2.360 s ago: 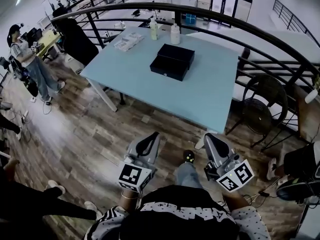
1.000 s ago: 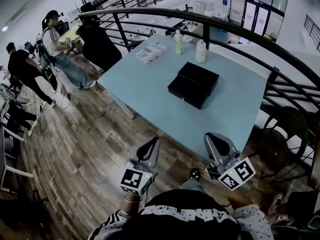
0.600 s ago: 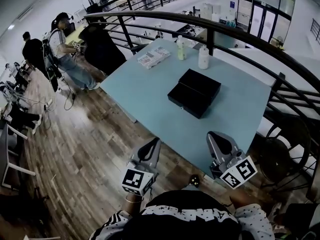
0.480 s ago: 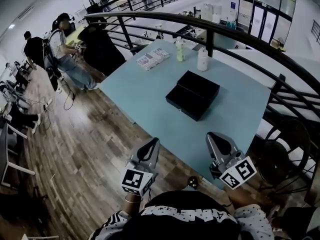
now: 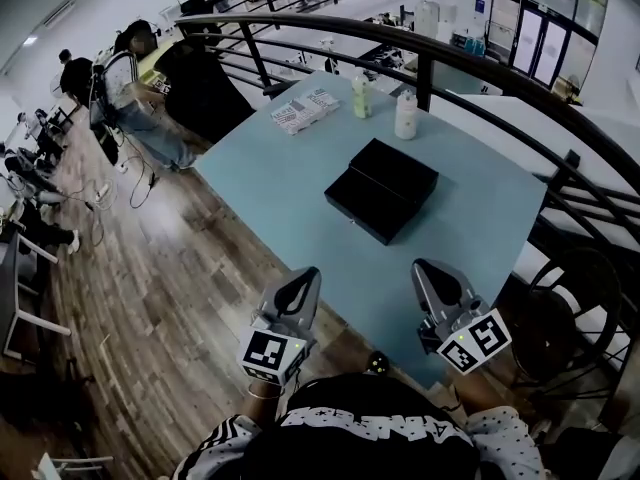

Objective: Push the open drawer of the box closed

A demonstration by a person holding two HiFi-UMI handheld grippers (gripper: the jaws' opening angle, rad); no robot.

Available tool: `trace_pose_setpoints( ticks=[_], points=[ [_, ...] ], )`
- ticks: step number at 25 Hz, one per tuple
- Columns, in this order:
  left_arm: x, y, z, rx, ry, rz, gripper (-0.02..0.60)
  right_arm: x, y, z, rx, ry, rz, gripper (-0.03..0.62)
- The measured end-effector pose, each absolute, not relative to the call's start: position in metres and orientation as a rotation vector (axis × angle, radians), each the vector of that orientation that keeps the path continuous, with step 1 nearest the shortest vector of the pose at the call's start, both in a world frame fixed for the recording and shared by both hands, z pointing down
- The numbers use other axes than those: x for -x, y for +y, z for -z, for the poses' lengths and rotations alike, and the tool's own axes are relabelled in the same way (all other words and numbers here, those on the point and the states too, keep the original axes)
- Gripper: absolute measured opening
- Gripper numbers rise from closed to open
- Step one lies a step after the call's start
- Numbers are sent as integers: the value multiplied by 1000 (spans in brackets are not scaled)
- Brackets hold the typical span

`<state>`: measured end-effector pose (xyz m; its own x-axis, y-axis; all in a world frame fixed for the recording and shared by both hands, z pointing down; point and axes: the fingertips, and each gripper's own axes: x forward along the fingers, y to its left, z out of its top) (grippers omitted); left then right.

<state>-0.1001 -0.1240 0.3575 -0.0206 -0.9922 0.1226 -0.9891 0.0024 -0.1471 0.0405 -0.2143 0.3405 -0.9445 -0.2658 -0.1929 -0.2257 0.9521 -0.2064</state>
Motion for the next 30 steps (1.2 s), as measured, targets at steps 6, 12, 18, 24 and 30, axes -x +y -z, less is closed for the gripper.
trace_pose_setpoints(
  ticks=[6,12,18,24,30],
  points=[
    [91,-140,-364,2201,2217,308,0,-47,-230,-351,381,2907,262,2],
    [97,-142,-372,2205,2247,309,0,-44,-237,-356,401,2944,239,2],
    [115,-166,-399,2254,2255,325,0,-27,-261,-369,470,2981,203,2],
    [129,-194,-416,2332,2219,348,0,-23,-291,-380,639,3031,192,3],
    [168,-236,-444,2403,2144,404,0,16,-336,-396,778,3055,184,3]
  ],
)
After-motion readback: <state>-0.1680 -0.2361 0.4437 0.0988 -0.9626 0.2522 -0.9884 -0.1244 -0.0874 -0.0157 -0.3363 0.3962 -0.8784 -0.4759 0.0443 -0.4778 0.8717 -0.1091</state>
